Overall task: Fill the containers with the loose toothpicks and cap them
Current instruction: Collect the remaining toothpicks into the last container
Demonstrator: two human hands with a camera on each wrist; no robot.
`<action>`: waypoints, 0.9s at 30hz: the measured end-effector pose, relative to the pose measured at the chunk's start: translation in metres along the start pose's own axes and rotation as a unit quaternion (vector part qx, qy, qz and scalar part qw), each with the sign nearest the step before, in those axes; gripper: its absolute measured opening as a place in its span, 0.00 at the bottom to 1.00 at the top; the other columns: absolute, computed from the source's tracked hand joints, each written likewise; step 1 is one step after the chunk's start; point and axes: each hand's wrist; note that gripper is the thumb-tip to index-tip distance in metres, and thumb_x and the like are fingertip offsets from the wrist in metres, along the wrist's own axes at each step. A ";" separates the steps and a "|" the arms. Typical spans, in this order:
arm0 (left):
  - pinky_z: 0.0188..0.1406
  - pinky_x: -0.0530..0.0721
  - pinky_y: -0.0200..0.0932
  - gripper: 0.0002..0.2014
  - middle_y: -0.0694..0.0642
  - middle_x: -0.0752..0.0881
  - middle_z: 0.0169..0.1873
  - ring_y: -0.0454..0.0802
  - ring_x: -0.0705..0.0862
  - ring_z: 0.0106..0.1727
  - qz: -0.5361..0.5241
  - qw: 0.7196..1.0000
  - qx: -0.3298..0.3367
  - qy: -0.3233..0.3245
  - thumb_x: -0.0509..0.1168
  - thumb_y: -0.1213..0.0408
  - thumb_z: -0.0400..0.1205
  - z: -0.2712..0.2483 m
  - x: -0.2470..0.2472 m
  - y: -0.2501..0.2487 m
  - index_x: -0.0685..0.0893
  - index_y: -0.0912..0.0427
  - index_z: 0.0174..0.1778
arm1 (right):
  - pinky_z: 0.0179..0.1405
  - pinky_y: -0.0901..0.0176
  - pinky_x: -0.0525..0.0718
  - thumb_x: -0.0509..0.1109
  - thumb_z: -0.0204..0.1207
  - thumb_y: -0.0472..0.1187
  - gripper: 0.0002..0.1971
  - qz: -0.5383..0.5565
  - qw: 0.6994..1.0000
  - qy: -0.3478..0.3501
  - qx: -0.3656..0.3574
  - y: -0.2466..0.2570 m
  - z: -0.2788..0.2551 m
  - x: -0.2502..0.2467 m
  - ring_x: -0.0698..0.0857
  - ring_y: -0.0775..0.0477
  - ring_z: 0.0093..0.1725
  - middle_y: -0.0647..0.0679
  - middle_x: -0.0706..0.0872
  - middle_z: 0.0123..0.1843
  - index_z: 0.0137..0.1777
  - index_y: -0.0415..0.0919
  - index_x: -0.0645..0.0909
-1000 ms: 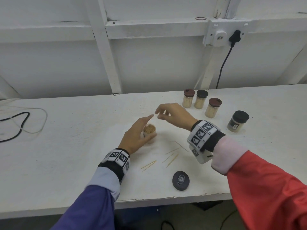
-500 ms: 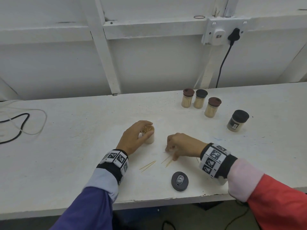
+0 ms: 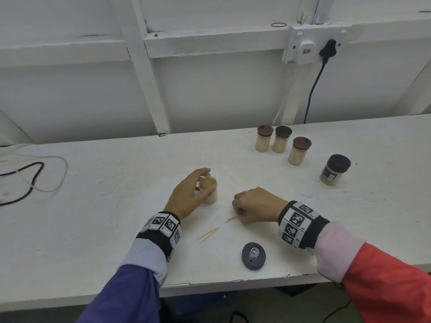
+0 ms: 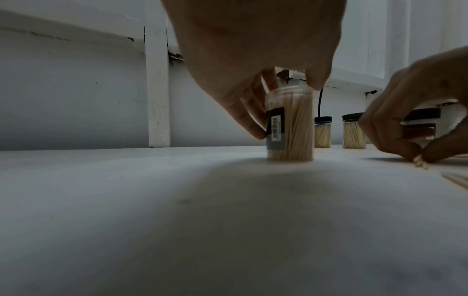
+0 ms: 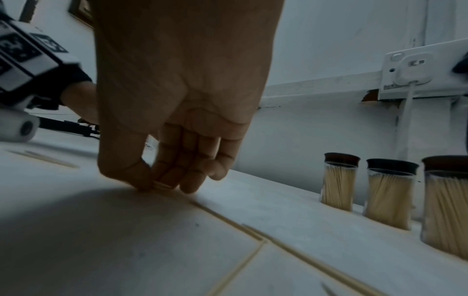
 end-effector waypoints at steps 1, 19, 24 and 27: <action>0.63 0.83 0.49 0.31 0.34 0.80 0.63 0.35 0.80 0.62 0.001 1.000 -0.011 0.008 0.67 0.36 0.74 0.000 0.000 0.000 0.72 0.40 0.73 | 0.38 0.58 0.66 0.65 0.74 0.41 0.03 -0.008 1.000 0.005 -0.002 0.000 0.001 0.001 0.81 0.41 0.45 0.47 0.82 0.50 0.44 0.43 0.78; 0.57 0.85 0.55 0.39 0.39 0.82 0.52 0.45 0.89 0.46 0.026 0.997 -0.047 0.060 0.74 0.45 0.71 0.003 0.002 0.003 0.62 0.36 0.77 | 0.43 0.58 0.76 0.64 0.81 0.33 0.08 0.081 0.988 -0.128 0.016 -0.002 0.038 -0.065 0.84 0.47 0.49 0.50 0.87 0.48 0.51 0.42 0.84; 0.55 0.86 0.53 0.31 0.44 0.85 0.53 0.43 0.88 0.48 0.035 0.996 -0.069 0.053 0.75 0.48 0.74 0.005 0.003 0.001 0.68 0.38 0.70 | 0.39 0.57 0.74 0.64 0.77 0.30 0.10 -0.032 0.995 -0.097 -0.014 0.033 0.059 -0.077 0.84 0.43 0.47 0.45 0.83 0.50 0.51 0.37 0.86; 0.55 0.86 0.52 0.23 0.47 0.86 0.52 0.44 0.87 0.49 0.040 0.994 -0.089 0.050 0.76 0.52 0.76 0.005 0.003 -0.001 0.72 0.46 0.61 | 0.40 0.55 0.78 0.66 0.74 0.32 0.10 -0.006 0.994 -0.103 -0.020 0.043 0.069 -0.075 0.85 0.43 0.46 0.46 0.87 0.48 0.49 0.42 0.88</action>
Point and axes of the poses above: each hand's wrist, its own z-axis towards the middle knuckle, its own x-axis out of the palm, y = z × x
